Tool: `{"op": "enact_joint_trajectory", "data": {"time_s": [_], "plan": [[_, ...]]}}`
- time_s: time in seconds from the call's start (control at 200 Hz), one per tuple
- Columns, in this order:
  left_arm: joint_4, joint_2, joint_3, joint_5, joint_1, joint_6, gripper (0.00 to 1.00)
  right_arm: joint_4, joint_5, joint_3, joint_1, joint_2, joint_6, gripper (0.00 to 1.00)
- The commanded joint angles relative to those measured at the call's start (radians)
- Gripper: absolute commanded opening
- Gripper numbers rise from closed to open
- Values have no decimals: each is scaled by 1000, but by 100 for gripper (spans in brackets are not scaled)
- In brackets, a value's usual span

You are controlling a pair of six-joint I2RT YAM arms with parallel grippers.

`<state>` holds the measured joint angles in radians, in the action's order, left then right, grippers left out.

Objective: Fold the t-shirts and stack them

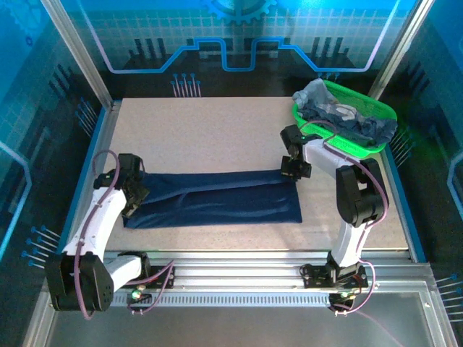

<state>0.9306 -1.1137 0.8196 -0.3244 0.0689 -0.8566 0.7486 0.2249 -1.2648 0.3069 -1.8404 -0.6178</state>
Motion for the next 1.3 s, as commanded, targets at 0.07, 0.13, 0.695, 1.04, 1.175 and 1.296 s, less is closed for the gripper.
{"op": "enact_joint_trajectory", "data": {"time_s": [0.07,0.13,0.695,1.04,1.175,1.296], "plan": [[35,16,-43,-33,-4,-50,0,45,49,39,6,28,-40,0],[35,14,-61,-27,-4,-74,0,53,57,42,8,26,-46,0],[22,31,-99,-57,-6,-108,0,97,99,90,72,62,-84,0],[54,21,10,-72,-50,-94,35,130,187,127,66,214,-155,40],[-91,-93,79,43,-125,-44,37,62,71,108,76,174,-144,36],[-275,-248,110,199,-227,-26,33,15,-18,88,78,120,-160,28]]}}
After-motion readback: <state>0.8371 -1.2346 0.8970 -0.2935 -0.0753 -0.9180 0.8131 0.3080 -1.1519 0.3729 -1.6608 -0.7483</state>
